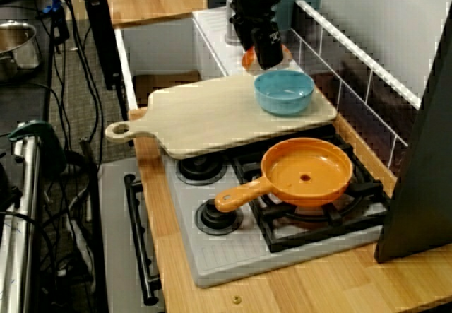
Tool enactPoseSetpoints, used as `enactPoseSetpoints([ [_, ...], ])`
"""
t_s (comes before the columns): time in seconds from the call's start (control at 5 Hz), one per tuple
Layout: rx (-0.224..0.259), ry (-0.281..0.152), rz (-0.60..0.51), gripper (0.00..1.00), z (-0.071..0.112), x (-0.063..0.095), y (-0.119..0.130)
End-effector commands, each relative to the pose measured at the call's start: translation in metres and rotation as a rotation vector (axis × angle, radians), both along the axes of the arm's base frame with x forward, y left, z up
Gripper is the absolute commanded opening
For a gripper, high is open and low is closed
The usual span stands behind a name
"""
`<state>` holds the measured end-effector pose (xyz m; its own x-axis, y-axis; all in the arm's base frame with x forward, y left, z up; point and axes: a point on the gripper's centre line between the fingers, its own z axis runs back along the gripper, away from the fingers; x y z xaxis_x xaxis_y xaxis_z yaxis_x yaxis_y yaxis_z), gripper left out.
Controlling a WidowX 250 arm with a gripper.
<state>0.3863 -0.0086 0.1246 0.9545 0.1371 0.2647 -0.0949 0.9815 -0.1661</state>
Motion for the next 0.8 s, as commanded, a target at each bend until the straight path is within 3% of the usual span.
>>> enactPoseSetpoints([
  [0.0, 0.005, -0.035, 0.013, 0.63, 0.018, 0.007, 0.001],
  [0.2, 0.010, -0.035, 0.014, 1.00, 0.018, 0.003, 0.002],
  [0.6, -0.006, -0.040, 0.011, 1.00, 0.026, -0.006, 0.005],
])
